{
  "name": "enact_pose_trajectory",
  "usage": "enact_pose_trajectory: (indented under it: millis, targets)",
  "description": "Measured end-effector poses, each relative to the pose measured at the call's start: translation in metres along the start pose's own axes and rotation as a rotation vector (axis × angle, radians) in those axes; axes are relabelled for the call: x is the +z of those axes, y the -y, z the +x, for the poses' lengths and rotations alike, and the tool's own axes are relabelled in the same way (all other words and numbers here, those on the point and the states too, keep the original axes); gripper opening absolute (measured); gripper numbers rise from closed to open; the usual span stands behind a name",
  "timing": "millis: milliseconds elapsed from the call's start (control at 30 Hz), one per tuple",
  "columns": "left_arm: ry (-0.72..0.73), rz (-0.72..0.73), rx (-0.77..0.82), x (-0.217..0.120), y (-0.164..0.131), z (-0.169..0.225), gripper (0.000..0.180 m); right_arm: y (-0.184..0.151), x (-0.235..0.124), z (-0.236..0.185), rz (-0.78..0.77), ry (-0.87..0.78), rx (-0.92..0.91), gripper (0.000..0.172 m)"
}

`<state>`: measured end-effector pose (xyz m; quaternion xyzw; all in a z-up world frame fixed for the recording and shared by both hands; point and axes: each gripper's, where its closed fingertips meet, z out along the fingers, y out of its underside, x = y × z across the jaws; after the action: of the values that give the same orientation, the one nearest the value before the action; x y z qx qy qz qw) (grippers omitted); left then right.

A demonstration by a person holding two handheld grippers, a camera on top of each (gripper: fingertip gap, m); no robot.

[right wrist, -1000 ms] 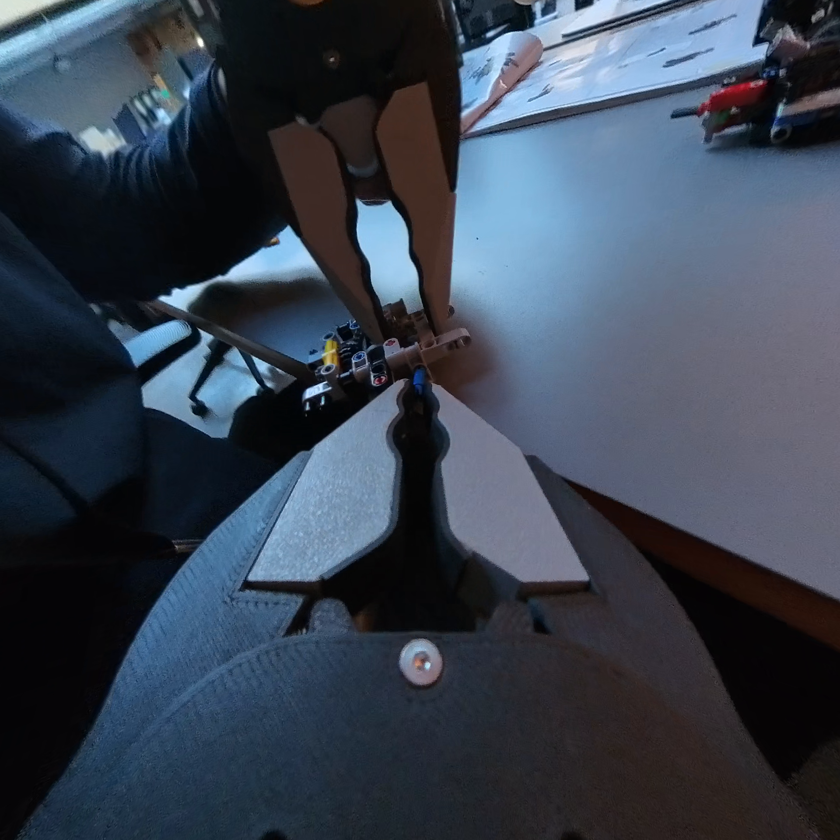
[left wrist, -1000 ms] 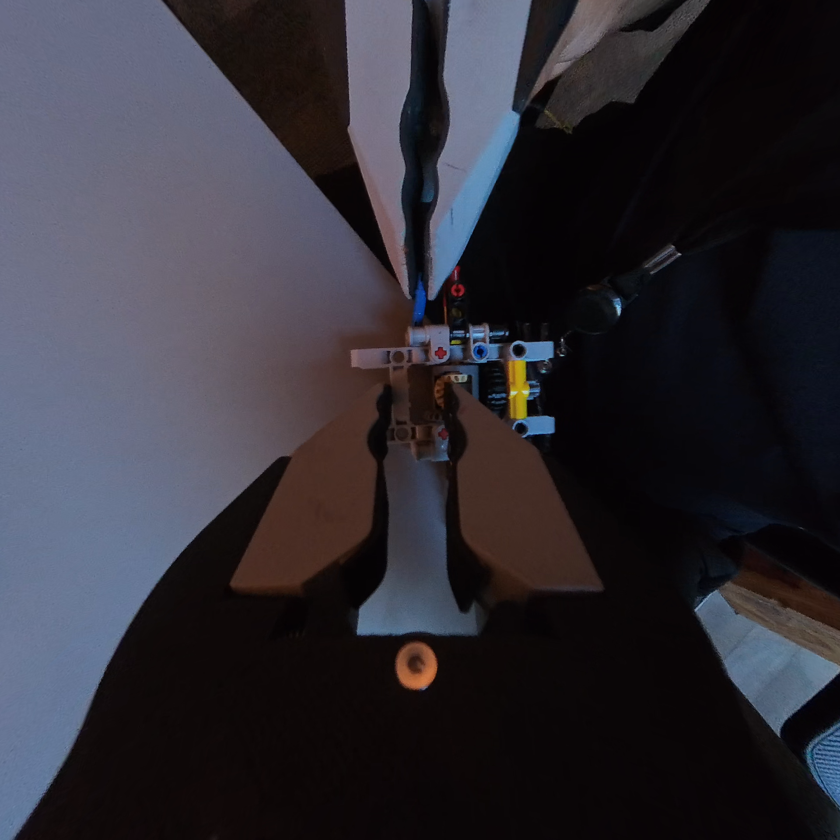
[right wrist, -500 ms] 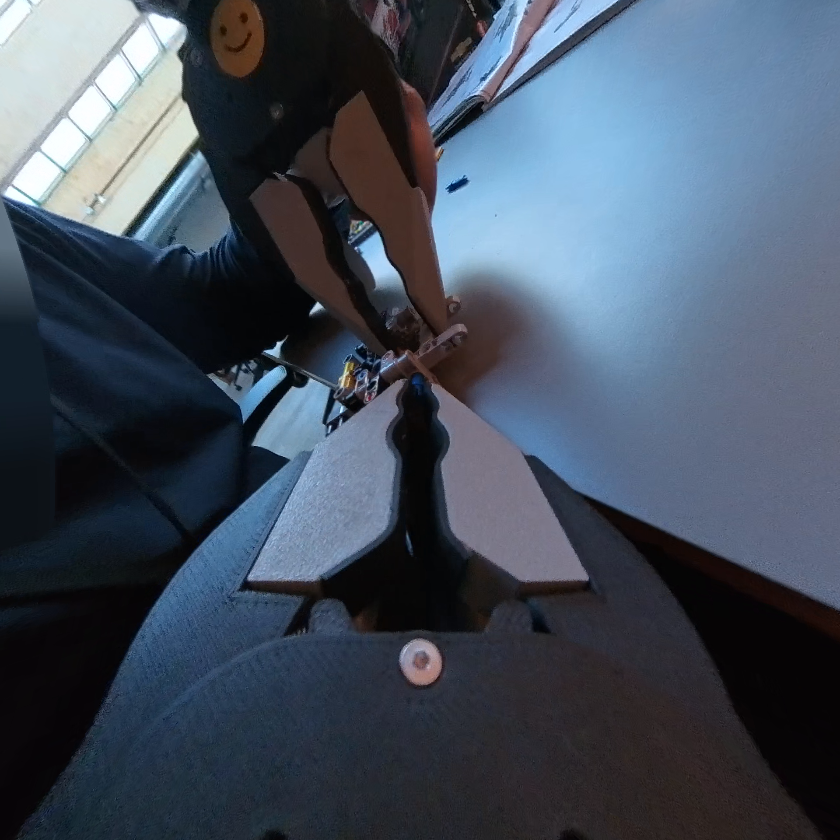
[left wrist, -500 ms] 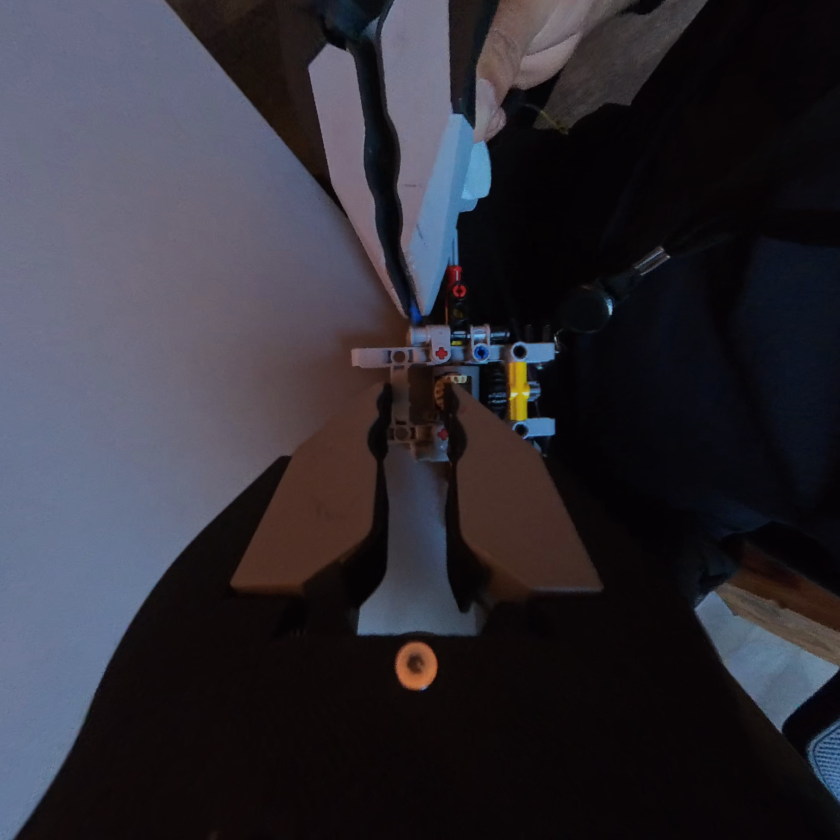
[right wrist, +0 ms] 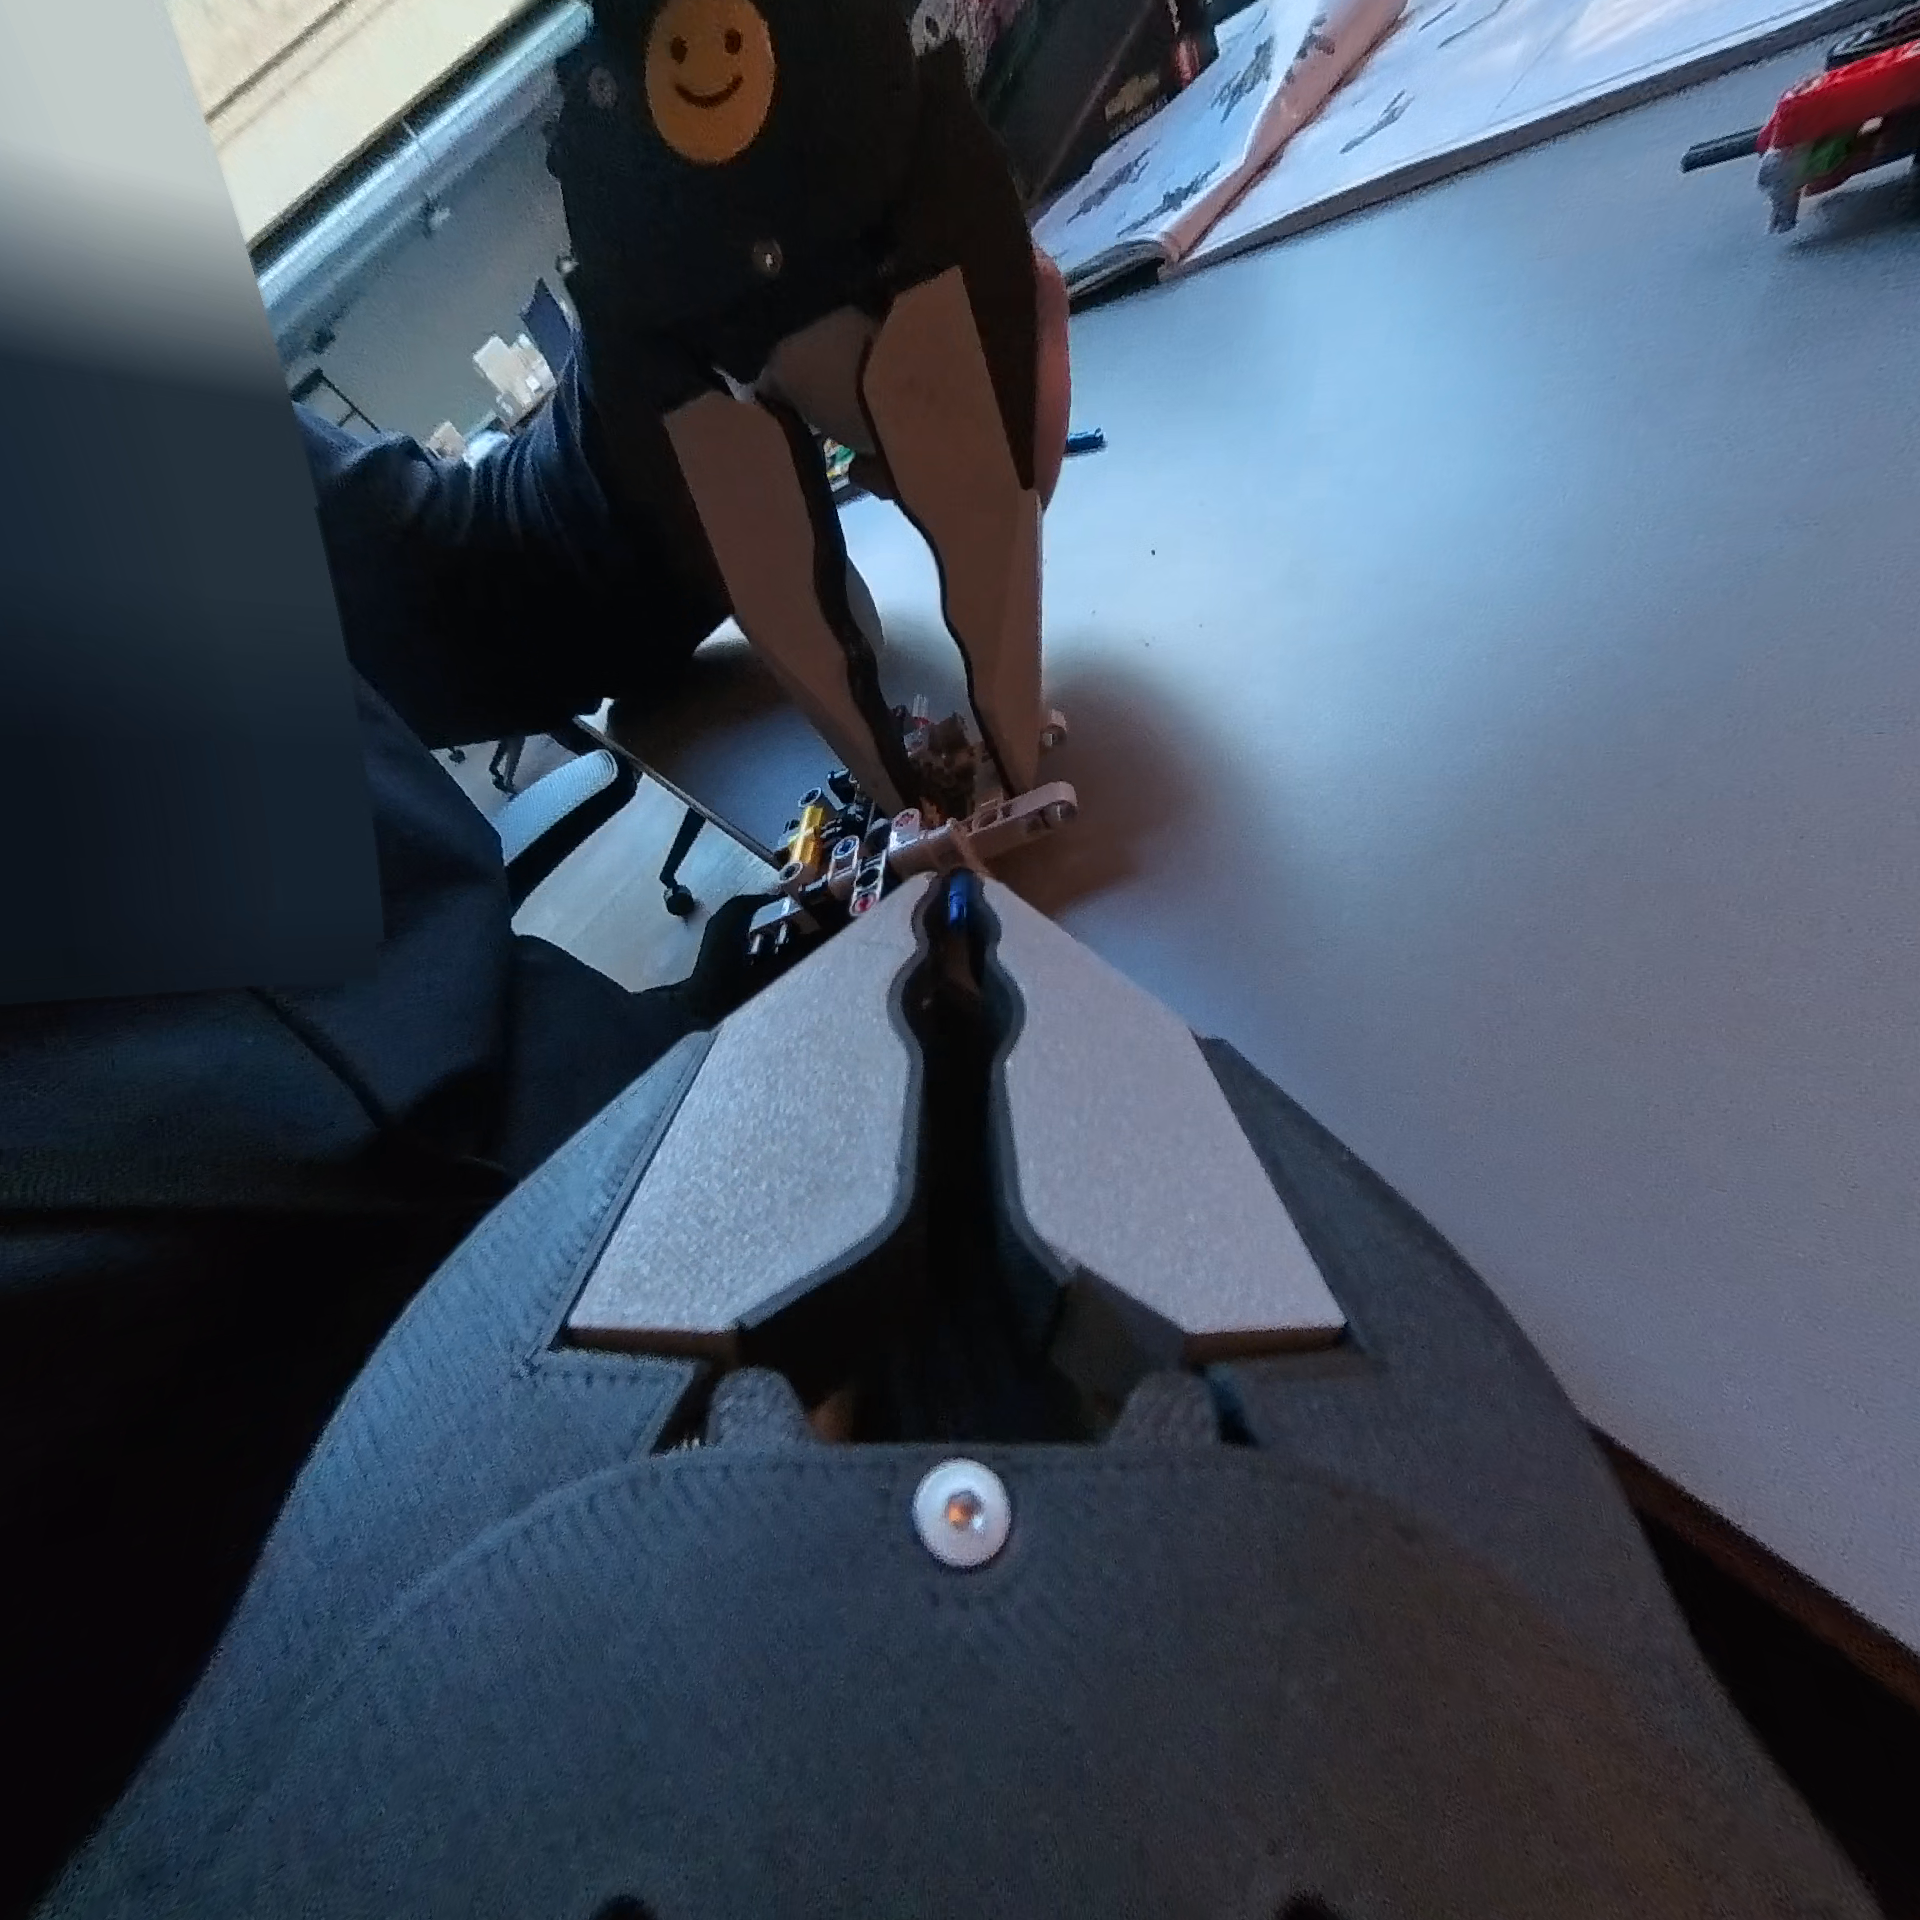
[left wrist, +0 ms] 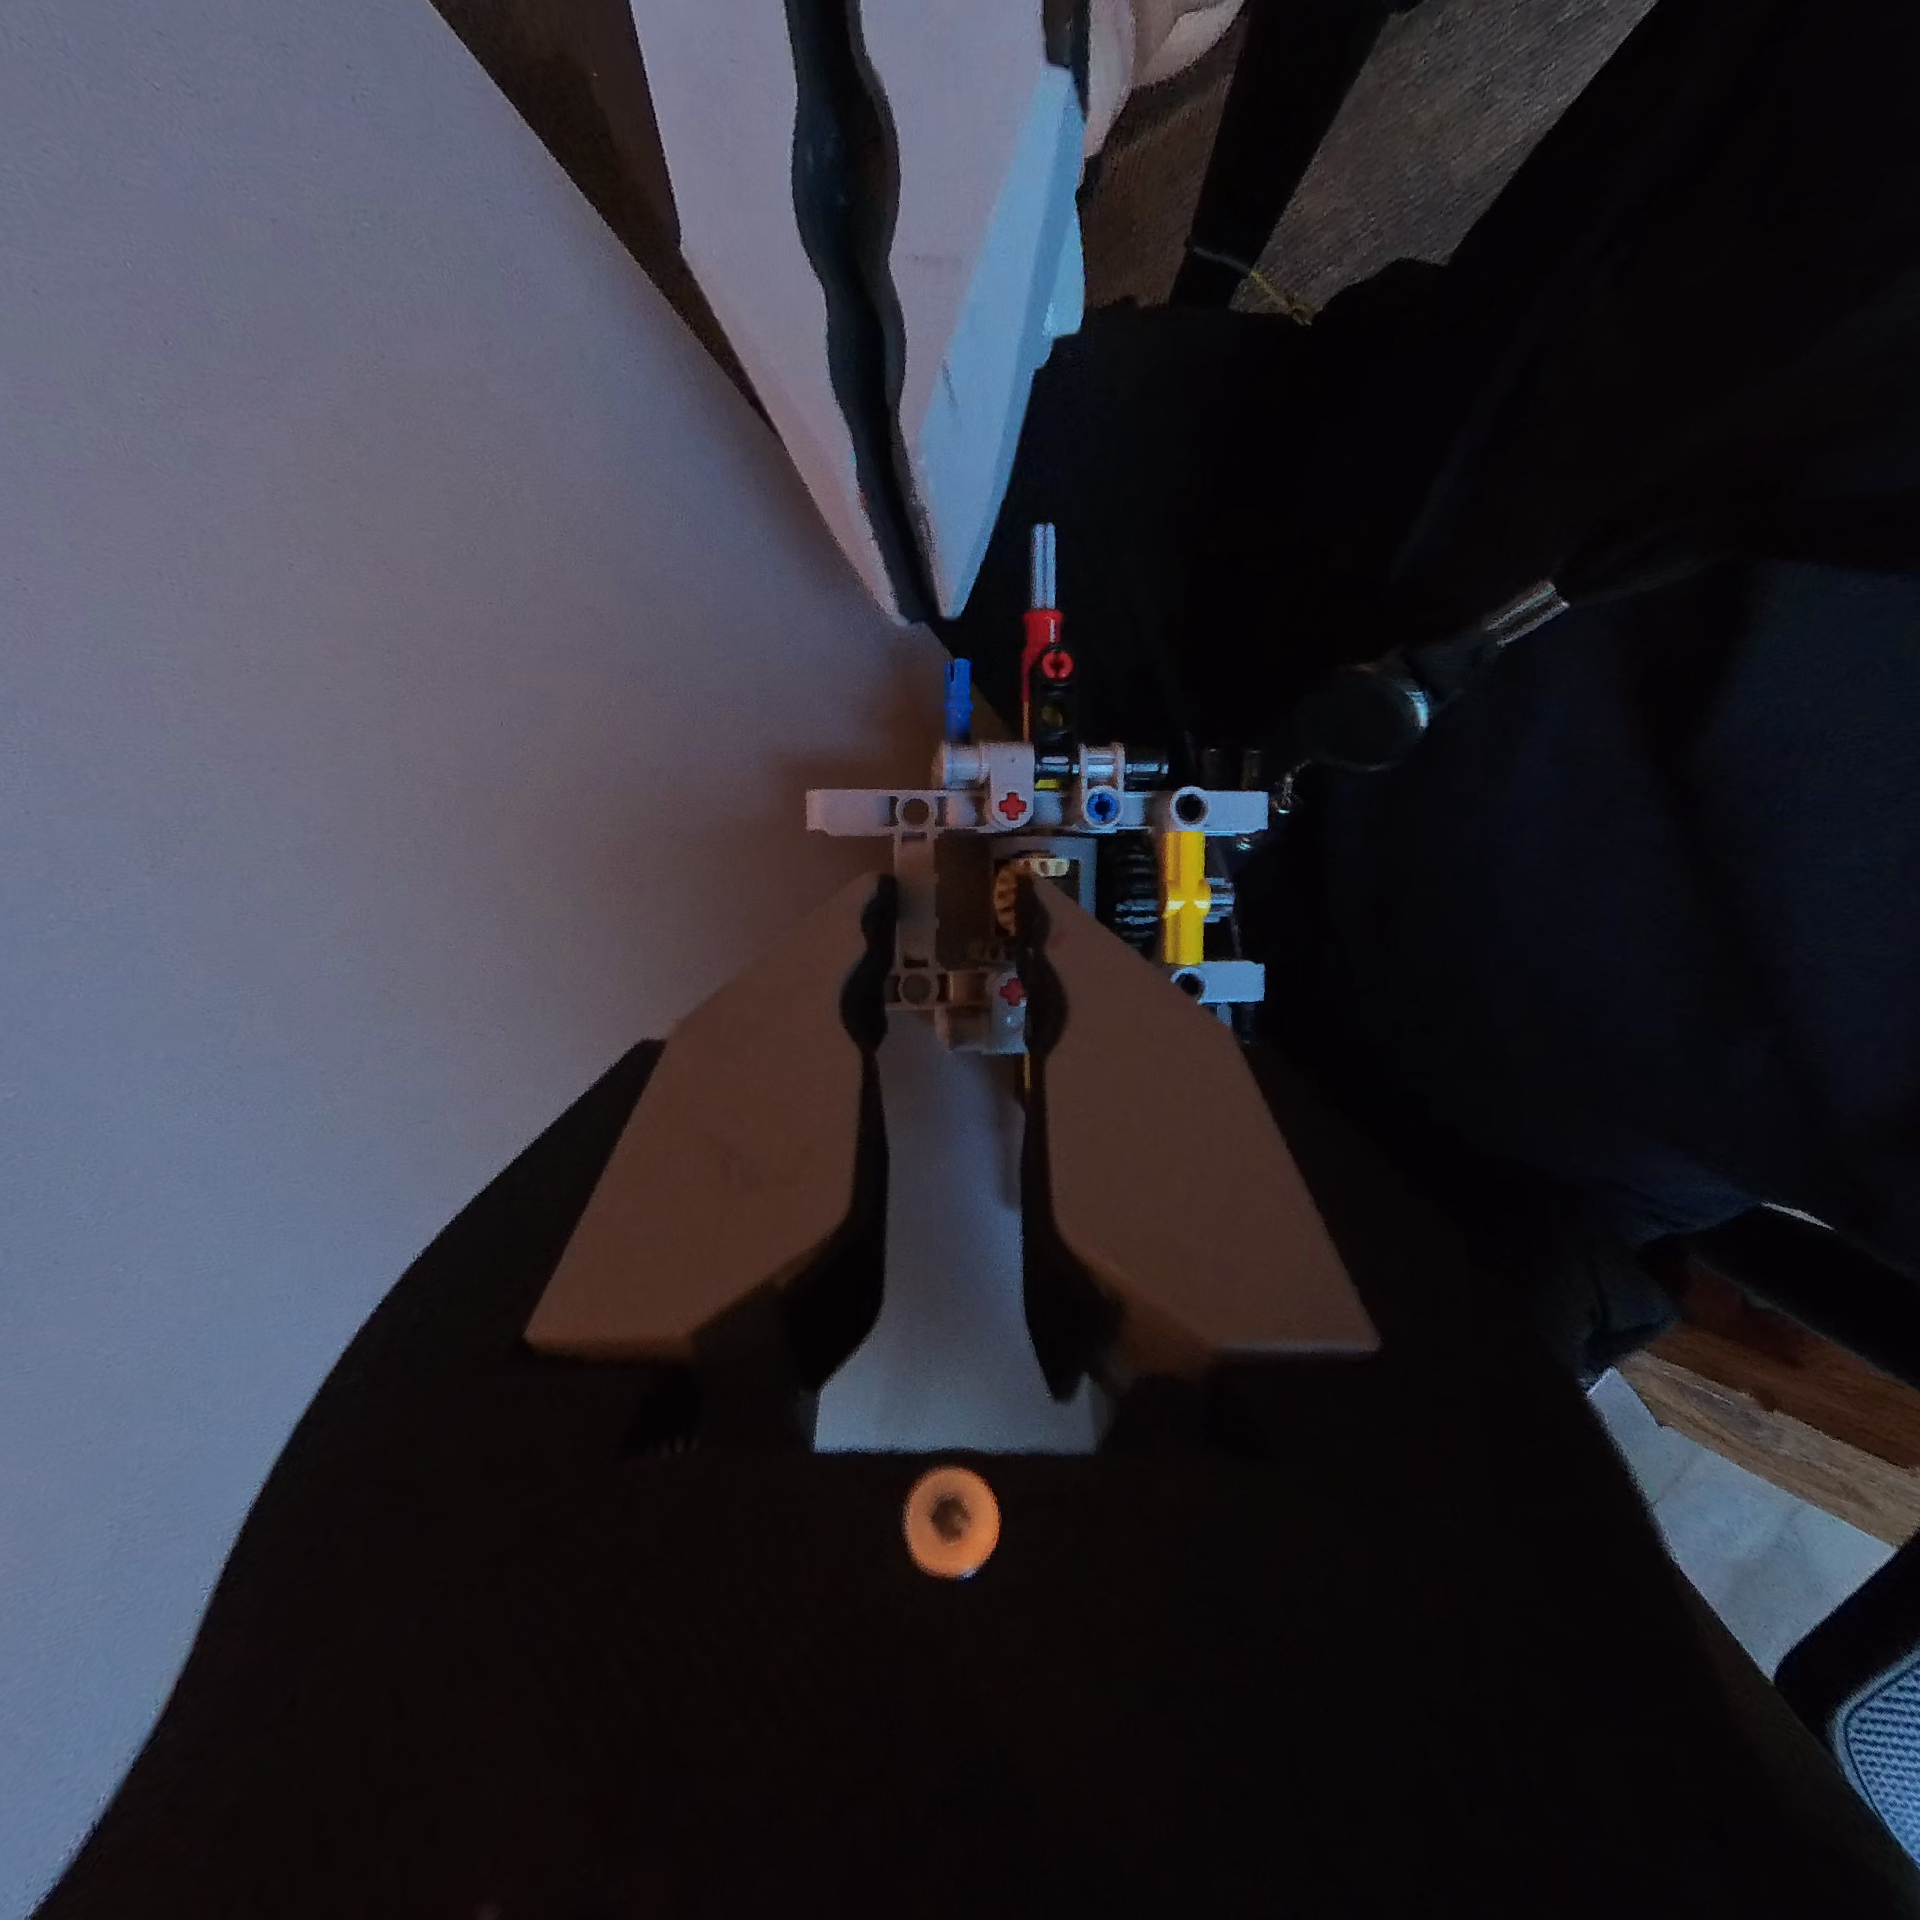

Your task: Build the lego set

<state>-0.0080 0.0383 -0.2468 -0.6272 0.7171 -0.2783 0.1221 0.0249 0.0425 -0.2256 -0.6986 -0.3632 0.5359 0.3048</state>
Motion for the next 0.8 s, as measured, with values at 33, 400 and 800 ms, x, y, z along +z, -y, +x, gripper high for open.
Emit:
enact_pose_trajectory:
  millis: [33, 400, 800]
  targets:
    - [0.000, 0.000, -0.001, 0.0000, 0.0001, -0.0001, 0.020, -0.0021, 0.0002, 0.0000, -0.016, -0.006, -0.006, 0.000]
    - [0.003, 0.003, -0.008, -0.0005, -0.0001, -0.0009, 0.020, -0.0117, 0.0040, 0.0024, -0.108, -0.053, -0.062, 0.002]
    - [0.007, 0.002, -0.005, -0.0004, 0.0004, -0.0012, 0.020, -0.0101, 0.0057, 0.0015, -0.127, -0.037, -0.073, 0.003]
